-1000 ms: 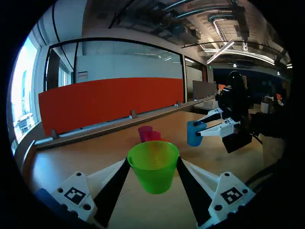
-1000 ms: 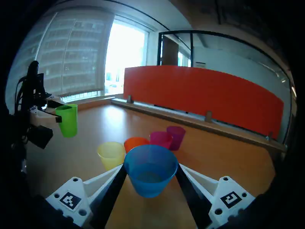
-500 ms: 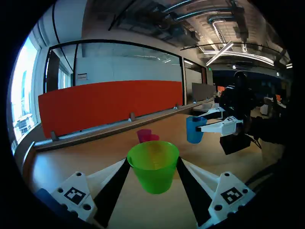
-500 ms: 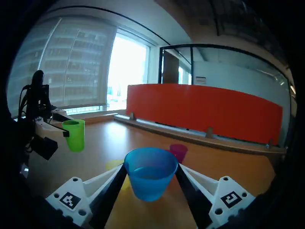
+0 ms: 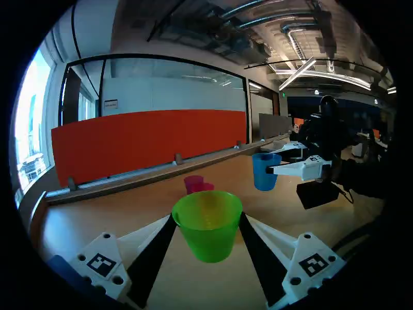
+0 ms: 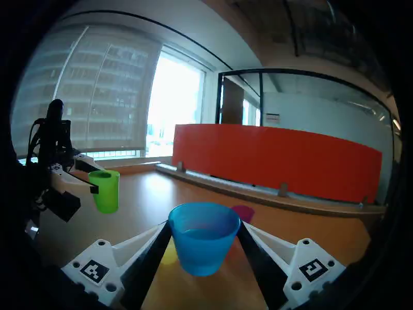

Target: Pour water

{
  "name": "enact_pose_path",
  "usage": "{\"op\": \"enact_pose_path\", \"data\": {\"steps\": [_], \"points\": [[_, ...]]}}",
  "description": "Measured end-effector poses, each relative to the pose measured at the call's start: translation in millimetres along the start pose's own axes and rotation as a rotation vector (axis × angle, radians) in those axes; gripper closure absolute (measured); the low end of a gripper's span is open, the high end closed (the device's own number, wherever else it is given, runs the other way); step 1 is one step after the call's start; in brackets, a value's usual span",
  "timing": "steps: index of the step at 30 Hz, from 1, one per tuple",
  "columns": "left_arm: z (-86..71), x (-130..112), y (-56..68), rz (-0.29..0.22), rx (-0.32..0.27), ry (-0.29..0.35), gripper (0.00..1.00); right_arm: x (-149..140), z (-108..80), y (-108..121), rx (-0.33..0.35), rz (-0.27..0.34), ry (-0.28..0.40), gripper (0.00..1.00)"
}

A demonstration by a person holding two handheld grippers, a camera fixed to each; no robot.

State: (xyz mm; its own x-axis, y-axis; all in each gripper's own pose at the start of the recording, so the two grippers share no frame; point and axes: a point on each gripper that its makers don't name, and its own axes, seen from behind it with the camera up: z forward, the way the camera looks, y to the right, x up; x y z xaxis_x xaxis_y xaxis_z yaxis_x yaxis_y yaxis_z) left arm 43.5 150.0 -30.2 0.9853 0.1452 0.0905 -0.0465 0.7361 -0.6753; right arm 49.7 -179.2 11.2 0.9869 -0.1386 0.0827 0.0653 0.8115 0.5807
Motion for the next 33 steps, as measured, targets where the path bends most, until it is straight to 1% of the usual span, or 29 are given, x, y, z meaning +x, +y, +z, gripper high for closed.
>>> {"op": "enact_pose_path", "data": {"steps": [12, 24, 33], "points": [[2.5, -1.8, 9.9, -0.004, -0.027, -0.007, 0.13, 9.4, 0.9, -9.5, 0.017, -0.008, 0.019, 0.07], [6.2, -2.8, 20.2, 0.002, -0.063, -0.012, 0.13, 16.1, 5.1, -26.5, 0.054, -0.051, 0.016, 0.07], [9.9, -0.9, 24.6, -0.01, -0.071, -0.003, 0.13, 21.5, 10.5, -33.3, 0.081, -0.094, 0.017, 0.07]]}}
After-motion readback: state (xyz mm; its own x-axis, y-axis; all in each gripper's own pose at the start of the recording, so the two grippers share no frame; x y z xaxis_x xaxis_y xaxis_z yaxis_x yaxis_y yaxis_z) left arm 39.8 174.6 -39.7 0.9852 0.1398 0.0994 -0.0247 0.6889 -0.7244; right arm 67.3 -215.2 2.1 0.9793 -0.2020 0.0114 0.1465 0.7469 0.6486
